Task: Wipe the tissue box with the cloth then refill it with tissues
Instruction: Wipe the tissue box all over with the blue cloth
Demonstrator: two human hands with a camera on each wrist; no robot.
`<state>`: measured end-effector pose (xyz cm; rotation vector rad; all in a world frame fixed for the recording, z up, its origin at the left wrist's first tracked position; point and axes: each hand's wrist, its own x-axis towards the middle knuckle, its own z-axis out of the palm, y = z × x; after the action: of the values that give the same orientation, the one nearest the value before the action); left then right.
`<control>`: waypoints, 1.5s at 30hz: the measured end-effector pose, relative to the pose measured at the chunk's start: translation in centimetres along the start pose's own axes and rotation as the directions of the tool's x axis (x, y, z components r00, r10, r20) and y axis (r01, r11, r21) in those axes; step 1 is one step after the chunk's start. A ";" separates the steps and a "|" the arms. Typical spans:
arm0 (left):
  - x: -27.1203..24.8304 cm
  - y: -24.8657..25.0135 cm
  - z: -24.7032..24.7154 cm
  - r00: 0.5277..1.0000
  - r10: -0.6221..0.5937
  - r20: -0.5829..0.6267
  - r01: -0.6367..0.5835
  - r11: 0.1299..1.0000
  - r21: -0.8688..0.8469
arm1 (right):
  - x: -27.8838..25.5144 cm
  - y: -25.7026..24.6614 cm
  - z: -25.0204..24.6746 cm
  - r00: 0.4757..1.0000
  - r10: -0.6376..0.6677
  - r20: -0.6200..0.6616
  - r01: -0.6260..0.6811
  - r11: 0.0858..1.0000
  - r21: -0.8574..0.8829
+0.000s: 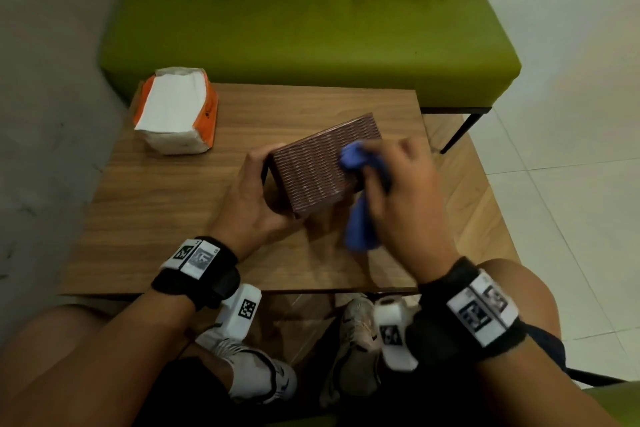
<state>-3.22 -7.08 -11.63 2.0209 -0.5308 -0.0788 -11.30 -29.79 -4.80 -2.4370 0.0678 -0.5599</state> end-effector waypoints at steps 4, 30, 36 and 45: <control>0.4 0.3 -0.7 0.998 -0.010 0.063 0.007 0.999 0.047 | 1.0 1.4 -0.7 0.998 0.064 0.000 -0.064 0.998 -0.023; 2.9 5.0 -3.2 0.977 0.199 0.076 -0.207 0.970 0.126 | -0.8 0.3 -1.5 0.969 0.231 -0.092 -0.167 0.880 0.444; 3.0 3.5 -2.1 0.987 0.134 0.089 -0.139 0.989 0.051 | -1.0 0.1 -1.7 0.963 0.216 -0.163 -0.159 0.940 0.302; 3.0 3.6 -1.3 0.978 0.191 0.080 -0.199 0.975 0.104 | -3.1 -1.3 -1.1 0.978 -0.003 -0.207 0.007 1.000 0.020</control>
<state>-1.40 -8.66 -7.45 2.0688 -0.7907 0.0000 -14.67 -28.78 -4.41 -2.3521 0.1411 -0.8109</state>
